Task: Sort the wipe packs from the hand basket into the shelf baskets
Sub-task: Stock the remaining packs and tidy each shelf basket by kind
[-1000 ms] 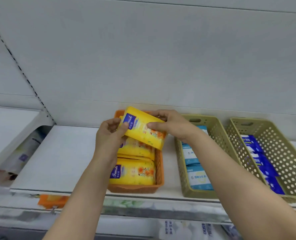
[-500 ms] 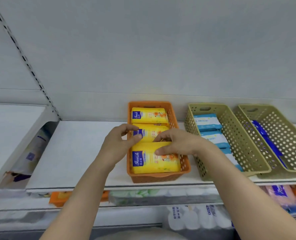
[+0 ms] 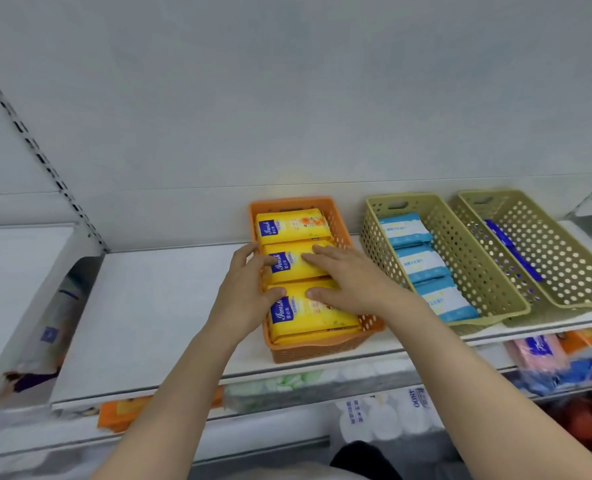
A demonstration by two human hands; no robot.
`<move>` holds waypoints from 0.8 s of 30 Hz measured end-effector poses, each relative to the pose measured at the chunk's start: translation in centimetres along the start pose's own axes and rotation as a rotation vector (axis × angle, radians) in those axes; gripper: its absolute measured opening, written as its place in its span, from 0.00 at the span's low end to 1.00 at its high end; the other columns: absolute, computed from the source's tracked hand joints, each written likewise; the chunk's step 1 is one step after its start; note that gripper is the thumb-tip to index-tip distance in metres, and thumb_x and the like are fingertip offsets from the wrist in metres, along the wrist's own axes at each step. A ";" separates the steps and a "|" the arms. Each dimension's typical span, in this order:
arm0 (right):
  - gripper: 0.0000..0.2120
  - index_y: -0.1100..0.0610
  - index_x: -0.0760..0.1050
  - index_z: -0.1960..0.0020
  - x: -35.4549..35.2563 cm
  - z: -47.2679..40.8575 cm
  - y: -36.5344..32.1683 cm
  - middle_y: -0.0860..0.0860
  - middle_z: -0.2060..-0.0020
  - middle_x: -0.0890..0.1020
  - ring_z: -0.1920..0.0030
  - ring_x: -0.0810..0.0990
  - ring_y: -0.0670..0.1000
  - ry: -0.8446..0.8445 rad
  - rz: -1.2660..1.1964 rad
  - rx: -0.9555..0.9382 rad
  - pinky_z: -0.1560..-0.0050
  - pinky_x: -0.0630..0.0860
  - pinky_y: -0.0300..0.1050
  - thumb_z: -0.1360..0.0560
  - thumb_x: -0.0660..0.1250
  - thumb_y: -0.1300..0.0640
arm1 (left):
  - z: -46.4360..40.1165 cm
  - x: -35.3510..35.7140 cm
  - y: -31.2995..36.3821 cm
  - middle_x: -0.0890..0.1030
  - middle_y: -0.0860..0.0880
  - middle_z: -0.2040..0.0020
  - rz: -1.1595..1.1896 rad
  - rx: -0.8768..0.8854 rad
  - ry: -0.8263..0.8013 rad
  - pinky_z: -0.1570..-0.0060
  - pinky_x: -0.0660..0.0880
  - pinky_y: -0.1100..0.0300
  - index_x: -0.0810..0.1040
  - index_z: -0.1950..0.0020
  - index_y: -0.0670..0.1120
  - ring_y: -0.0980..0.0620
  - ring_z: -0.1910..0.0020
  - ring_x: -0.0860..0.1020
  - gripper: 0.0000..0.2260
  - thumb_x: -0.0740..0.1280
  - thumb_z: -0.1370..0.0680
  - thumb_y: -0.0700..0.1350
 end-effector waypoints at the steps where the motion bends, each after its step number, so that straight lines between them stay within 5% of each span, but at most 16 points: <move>1: 0.34 0.43 0.55 0.21 0.3 -0.1 0.0 0.47 0.21 0.55 0.22 0.52 0.51 -0.018 -0.009 -0.021 0.23 0.51 0.52 0.23 0.62 0.37 | 0.1 0.1 0.0 0.59 0.54 0.24 -0.001 -0.001 0.003 0.53 0.71 0.68 0.72 0.32 0.52 0.57 0.35 0.67 0.23 0.73 0.25 0.46; 7: 0.32 0.42 0.56 0.22 0.6 -0.5 0.1 0.46 0.21 0.57 0.22 0.52 0.52 -0.009 -0.081 -0.081 0.24 0.54 0.53 0.22 0.62 0.39 | 0.6 0.4 0.0 0.56 0.56 0.23 -0.038 -0.011 0.018 0.51 0.72 0.67 0.71 0.30 0.52 0.59 0.37 0.66 0.22 0.71 0.23 0.46; 15: 0.32 0.45 0.56 0.22 0.2 -0.4 -0.3 0.49 0.22 0.57 0.23 0.54 0.56 -0.049 -0.035 -0.099 0.25 0.55 0.54 0.22 0.62 0.39 | 1.6 0.2 1.8 0.58 0.51 0.22 -0.140 -0.084 0.021 0.42 0.71 0.61 0.70 0.29 0.49 0.50 0.29 0.66 0.22 0.69 0.22 0.46; 19: 0.29 0.50 0.65 0.25 -1.8 -1.4 -1.6 0.52 0.24 0.64 0.25 0.60 0.55 -0.051 0.011 -0.149 0.26 0.59 0.51 0.22 0.64 0.42 | 3.6 -2.9 2.2 0.64 0.47 0.24 -0.215 -0.148 0.119 0.33 0.64 0.57 0.71 0.29 0.48 0.49 0.27 0.65 0.23 0.69 0.23 0.51; 24: 0.24 0.54 0.71 0.29 -6.7 -1.8 -7.9 0.53 0.30 0.73 0.29 0.67 0.55 0.106 0.019 -0.315 0.31 0.64 0.47 0.22 0.66 0.46 | 8.2 -11.0 2.5 0.69 0.47 0.28 -0.396 -0.219 0.312 0.33 0.67 0.51 0.67 0.27 0.48 0.47 0.30 0.66 0.25 0.68 0.22 0.51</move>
Point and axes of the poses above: each hand's wrist, its own z-axis away from the middle knuckle, its own x-axis out of the palm, y = z × x, the point moved 7 cm from there along -z, towards the middle knuckle
